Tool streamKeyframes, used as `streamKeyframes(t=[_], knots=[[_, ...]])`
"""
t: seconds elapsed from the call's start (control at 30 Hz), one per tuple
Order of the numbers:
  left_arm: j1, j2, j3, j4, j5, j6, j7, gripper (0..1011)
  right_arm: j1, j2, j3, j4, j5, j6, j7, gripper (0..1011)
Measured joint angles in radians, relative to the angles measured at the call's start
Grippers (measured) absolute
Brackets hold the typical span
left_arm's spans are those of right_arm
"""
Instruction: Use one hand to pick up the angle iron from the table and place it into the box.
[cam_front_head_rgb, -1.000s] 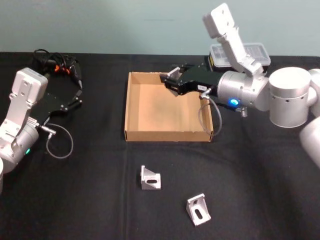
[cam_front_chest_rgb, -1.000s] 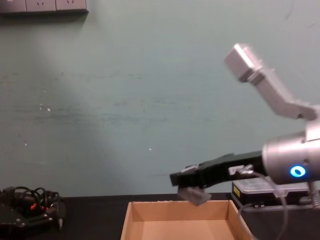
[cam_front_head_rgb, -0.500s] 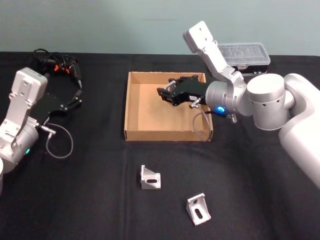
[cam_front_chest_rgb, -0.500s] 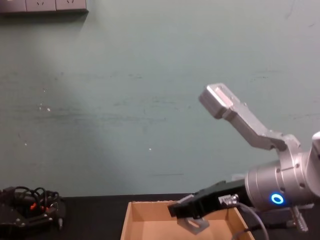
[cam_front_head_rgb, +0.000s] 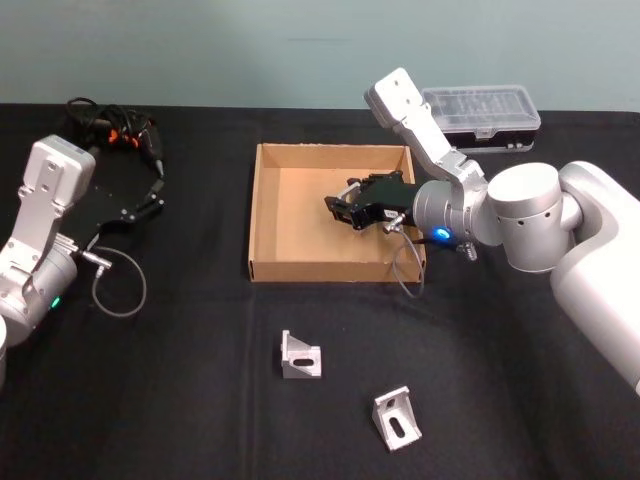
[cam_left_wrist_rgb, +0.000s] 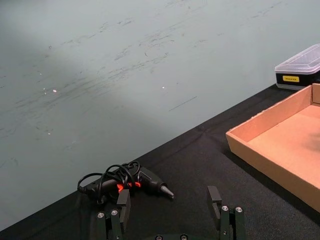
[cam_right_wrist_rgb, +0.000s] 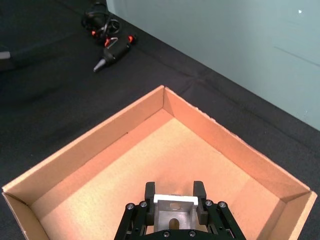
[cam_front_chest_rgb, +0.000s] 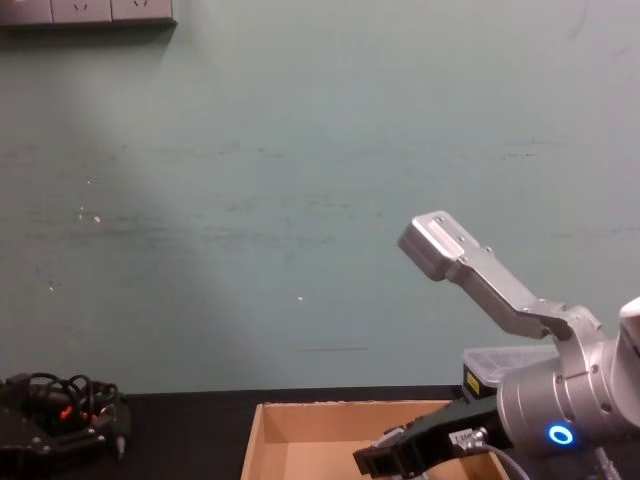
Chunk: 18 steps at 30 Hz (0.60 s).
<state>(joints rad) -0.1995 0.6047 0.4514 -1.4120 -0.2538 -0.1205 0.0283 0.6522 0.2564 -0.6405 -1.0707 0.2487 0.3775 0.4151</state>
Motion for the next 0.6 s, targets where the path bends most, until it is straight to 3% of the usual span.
streamKeyframes(t=[0.37,0.6], knots=[[0.0,0.0,0.0,0.0,0.0,0.0,0.0,1000,0.001,-0.001,0.001,0.003,-0.002,0.001,0.001,459],[0.0,0.0,0.0,0.0,0.0,0.0,0.0,1000,0.001,-0.001,0.001,0.001,-0.002,0.0,0.002,654]])
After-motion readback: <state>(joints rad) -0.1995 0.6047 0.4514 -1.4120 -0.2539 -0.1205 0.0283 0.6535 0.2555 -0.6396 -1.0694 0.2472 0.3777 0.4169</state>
